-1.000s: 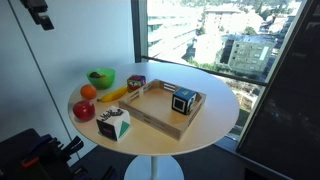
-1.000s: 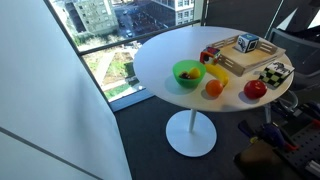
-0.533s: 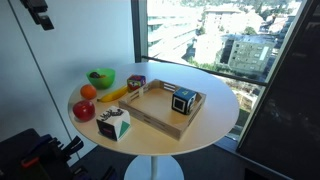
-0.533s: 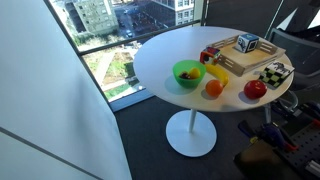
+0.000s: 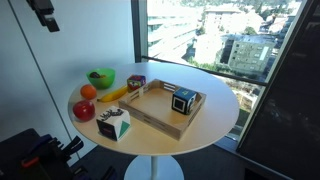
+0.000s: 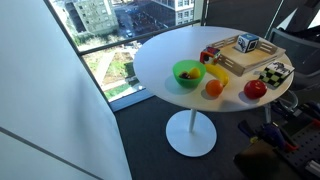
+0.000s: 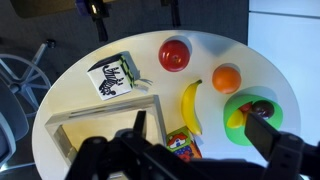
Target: Pick up the yellow banana toy and put it in the tray
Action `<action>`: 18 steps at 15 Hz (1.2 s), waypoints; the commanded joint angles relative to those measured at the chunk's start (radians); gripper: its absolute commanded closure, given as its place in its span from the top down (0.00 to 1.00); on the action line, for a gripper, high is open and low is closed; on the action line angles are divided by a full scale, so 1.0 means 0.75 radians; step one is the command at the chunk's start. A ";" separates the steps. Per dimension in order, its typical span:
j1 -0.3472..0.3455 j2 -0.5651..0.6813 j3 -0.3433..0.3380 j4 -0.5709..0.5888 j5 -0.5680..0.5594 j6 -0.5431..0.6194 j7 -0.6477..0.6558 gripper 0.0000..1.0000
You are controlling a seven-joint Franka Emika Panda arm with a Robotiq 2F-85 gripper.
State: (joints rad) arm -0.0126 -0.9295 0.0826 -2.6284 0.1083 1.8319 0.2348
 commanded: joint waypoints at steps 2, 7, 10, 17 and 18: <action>-0.025 0.144 0.001 0.083 0.004 0.047 0.002 1.00; -0.008 0.299 -0.007 0.141 0.002 0.111 -0.033 1.00; 0.004 0.394 -0.007 0.180 -0.004 0.143 -0.055 1.00; 0.035 0.581 -0.024 0.292 -0.018 0.146 -0.180 1.00; 0.034 0.609 -0.023 0.313 -0.024 0.139 -0.186 1.00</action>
State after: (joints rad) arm 0.0011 -0.5443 0.0807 -2.4617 0.1074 1.9565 0.1291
